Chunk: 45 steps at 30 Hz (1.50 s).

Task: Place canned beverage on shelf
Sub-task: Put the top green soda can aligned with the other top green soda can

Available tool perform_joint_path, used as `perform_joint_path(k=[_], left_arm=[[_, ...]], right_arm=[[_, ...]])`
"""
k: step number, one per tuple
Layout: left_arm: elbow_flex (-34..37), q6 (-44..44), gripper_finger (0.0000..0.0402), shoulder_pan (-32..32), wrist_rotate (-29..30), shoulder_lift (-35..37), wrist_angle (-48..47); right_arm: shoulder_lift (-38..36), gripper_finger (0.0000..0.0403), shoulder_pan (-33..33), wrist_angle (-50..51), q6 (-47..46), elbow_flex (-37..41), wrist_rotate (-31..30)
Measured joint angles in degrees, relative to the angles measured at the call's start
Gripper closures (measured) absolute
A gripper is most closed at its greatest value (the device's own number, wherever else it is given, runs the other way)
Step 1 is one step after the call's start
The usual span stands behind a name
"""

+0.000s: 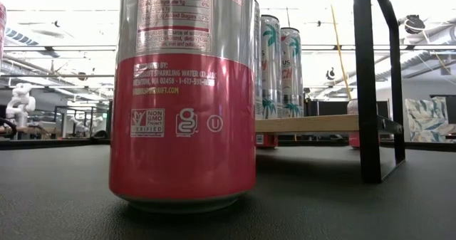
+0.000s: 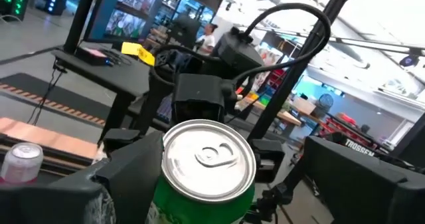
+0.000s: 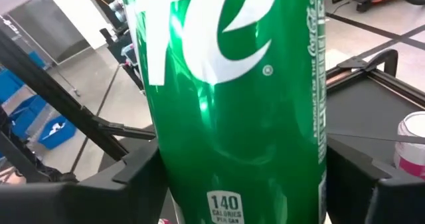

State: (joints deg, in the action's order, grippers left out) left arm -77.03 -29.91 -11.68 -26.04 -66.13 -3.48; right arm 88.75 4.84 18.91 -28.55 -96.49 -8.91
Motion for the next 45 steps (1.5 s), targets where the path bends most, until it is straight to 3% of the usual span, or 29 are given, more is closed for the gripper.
perform_joint_path(k=[8, 14, 16, 23, 38, 45], left_arm=[[0.00, -1.28, 0.0040, -0.27, 1.83, 0.82, -0.84], [0.00, 5.08, 0.0040, -1.97, 11.54, 2.12, -4.33], [0.00, 7.78, 0.0040, -1.93, 12.22, 2.33, -4.30], [0.00, 4.78, 0.0040, -1.68, 10.40, 2.34, -5.73], [0.02, 6.31, 0.0040, -4.99, 7.43, 2.34, -19.34], [0.02, 7.95, 0.0040, -5.71, 5.10, 2.33, -17.41]], right_arm=[[0.00, 0.0125, -0.05, 1.45, 0.51, 0.00, -3.49], [0.00, 0.0125, -0.11, 2.33, 1.03, 0.00, -8.21], [0.00, 0.0125, -0.07, 2.34, 1.77, 0.00, -9.06], [-0.09, 0.0125, 0.07, 2.51, 5.09, 0.00, -9.15], [0.14, 0.0124, 0.09, 9.71, 7.00, -0.06, -10.88], [1.15, 0.0124, 0.09, 9.96, 7.68, -0.11, -10.91]])
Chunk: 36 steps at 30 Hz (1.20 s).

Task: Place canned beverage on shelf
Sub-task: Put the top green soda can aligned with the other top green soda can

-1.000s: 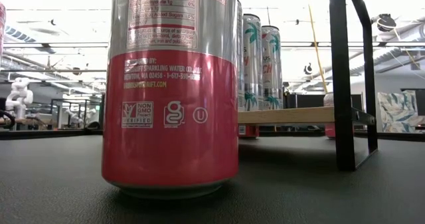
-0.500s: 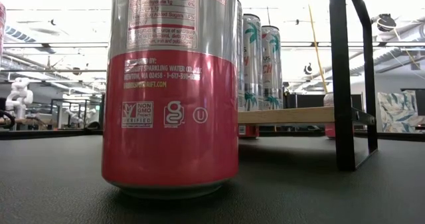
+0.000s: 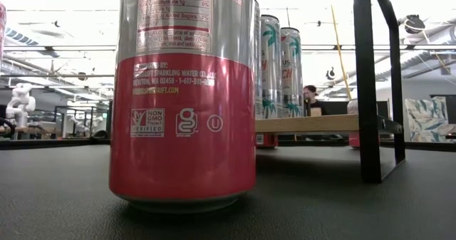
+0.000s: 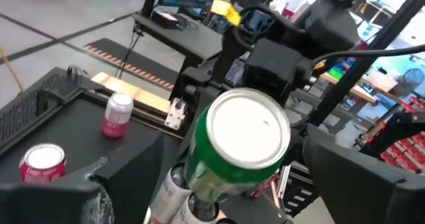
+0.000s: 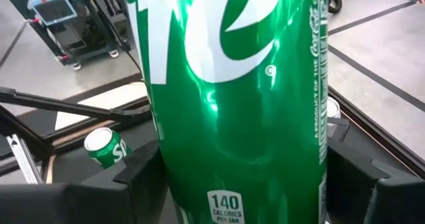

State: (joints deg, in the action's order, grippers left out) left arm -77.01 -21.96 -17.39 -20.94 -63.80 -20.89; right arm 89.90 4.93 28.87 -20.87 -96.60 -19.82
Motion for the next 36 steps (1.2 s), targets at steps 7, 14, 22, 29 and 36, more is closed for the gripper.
perform_joint_path(k=[7, 14, 22, 29, 36], left_arm=[[0.04, 1.49, 0.0032, -0.33, -4.82, -2.36, 0.36], [0.04, 4.79, 0.0006, -0.28, -5.46, -5.75, 0.97], [0.04, 5.79, 0.0004, -0.02, -6.54, -7.86, 4.69], [0.04, 4.28, 0.0004, 0.25, -7.42, -7.90, 4.29], [0.04, 4.33, 0.0005, 0.33, -9.05, -7.91, 1.85]], right_arm=[[1.01, 0.0124, 0.01, 0.18, -0.33, -0.02, 0.36], [1.15, 0.0124, 0.02, 0.14, -0.68, -0.02, 0.46], [1.41, 0.0124, 0.02, 0.04, -0.97, -0.02, 0.40], [2.33, 0.0124, 0.02, 0.08, -0.97, -0.02, 0.49], [2.72, 0.0124, -0.26, -0.09, -2.11, -0.02, 0.49]])
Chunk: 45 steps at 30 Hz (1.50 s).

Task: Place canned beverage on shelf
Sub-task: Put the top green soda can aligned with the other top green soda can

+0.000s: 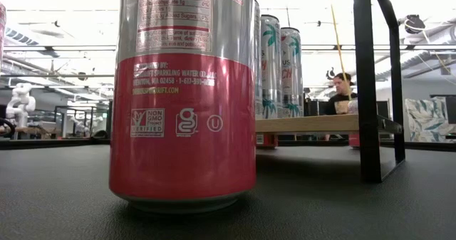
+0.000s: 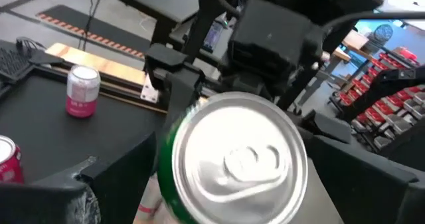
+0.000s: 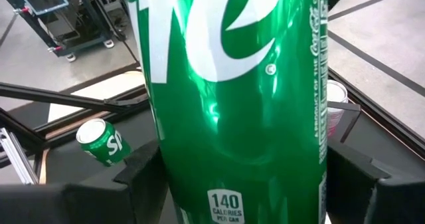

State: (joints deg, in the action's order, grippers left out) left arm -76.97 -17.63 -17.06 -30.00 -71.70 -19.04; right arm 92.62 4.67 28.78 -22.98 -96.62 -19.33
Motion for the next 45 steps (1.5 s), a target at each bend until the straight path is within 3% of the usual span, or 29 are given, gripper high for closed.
perform_joint_path(k=[7, 16, 20, 24, 32, 39, 45], left_arm=[[0.00, 0.04, 0.0012, 0.02, -0.02, 0.00, -0.51], [0.00, 2.09, 0.0084, 0.36, 0.02, 0.00, -1.14], [0.00, 2.92, 0.0098, 0.87, 0.27, 0.00, -1.34], [0.00, 0.94, 0.0083, 1.33, 0.71, 0.02, -1.21], [-0.02, 2.69, 0.0013, 2.58, 1.92, 0.02, -1.36], [-0.02, 2.99, 0.0012, 2.58, 3.13, 0.02, -1.56], [-0.02, 3.01, 0.0052, 2.58, 3.76, 0.02, -1.71]], right_arm=[[-0.02, 0.0124, -0.18, 0.19, 0.06, 0.00, -0.02], [-0.02, 0.0124, -0.16, 0.18, 0.11, 0.00, 0.02], [-0.02, 0.0124, -0.16, 0.36, 0.08, 0.02, -0.02], [-0.07, 0.0124, -0.16, 0.26, -0.15, 0.02, 0.10], [-0.09, 0.0124, -0.16, 0.41, -0.16, 0.04, -0.08], [-0.09, 0.0124, -0.18, 0.23, -0.16, 0.04, -0.31], [-0.09, 0.0124, -0.20, 0.14, -0.13, 0.04, -0.33]])
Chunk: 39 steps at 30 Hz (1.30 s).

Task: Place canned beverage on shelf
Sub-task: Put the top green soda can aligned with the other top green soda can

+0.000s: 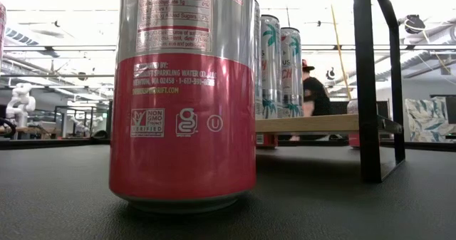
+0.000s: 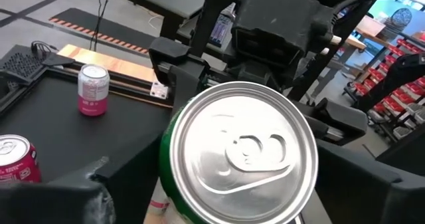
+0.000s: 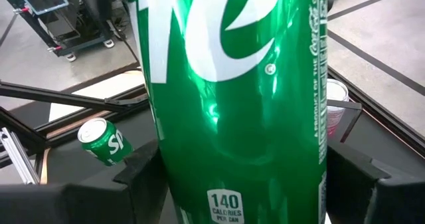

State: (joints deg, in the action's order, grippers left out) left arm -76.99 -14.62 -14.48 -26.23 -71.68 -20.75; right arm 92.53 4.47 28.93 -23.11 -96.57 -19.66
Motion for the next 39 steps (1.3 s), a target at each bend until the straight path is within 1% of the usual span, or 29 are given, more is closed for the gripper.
perform_joint_path(k=[6, 9, 12, 16, 20, 23, 27, 30, 33, 36, 39], left_arm=[[0.00, 2.12, 0.0095, 0.00, 0.28, 0.00, -0.49], [0.00, 3.19, 0.0102, 0.00, 0.58, 0.00, -1.38], [0.00, 3.16, 0.0104, 0.00, 0.59, 0.00, -0.91], [0.02, 3.04, 0.0105, 0.04, 0.62, 0.28, -1.27], [0.15, 3.59, 0.0106, 0.04, -1.03, 0.77, -1.69], [0.13, 3.59, 0.0107, 0.04, -1.75, 1.21, -1.12], [0.13, 4.17, 0.0107, 0.04, -2.17, 1.48, -1.13], [0.11, 9.79, 0.0107, 0.04, -2.27, 1.62, -1.29], [0.11, 14.35, 0.0107, 0.04, -3.58, 1.62, -1.70], [0.06, 18.45, 0.0107, 0.04, -4.05, 1.60, -2.02], [0.02, 22.97, 0.0107, 0.00, -4.30, 1.42, -4.26]], right_arm=[[-0.02, 0.0124, 0.00, 0.03, -0.01, 0.00, 0.11], [-0.02, 0.0122, 0.00, 0.30, 0.16, 0.00, 0.19], [-0.02, 0.0108, 0.00, 0.47, -0.85, 0.00, 0.60], [-0.25, 0.0074, -0.09, 2.23, -3.06, -0.02, 4.20], [-1.06, 0.0047, -0.11, 7.92, -6.11, -0.13, 9.56], [-1.44, 0.0039, -0.07, 11.80, -7.96, -0.11, 11.74], [-2.11, 0.0038, 0.07, 14.46, -8.05, -0.65, 13.65], [-2.81, 0.0038, 0.09, 14.50, -8.14, -1.75, 13.81], [-3.24, 0.0037, 0.14, 16.78, -8.27, -4.05, 13.88], [-3.93, 0.0037, 0.52, 22.97, -8.37, -7.57, 13.91], [-4.02, 0.0037, 1.39, 28.62, -8.72, -11.19, 13.79]])
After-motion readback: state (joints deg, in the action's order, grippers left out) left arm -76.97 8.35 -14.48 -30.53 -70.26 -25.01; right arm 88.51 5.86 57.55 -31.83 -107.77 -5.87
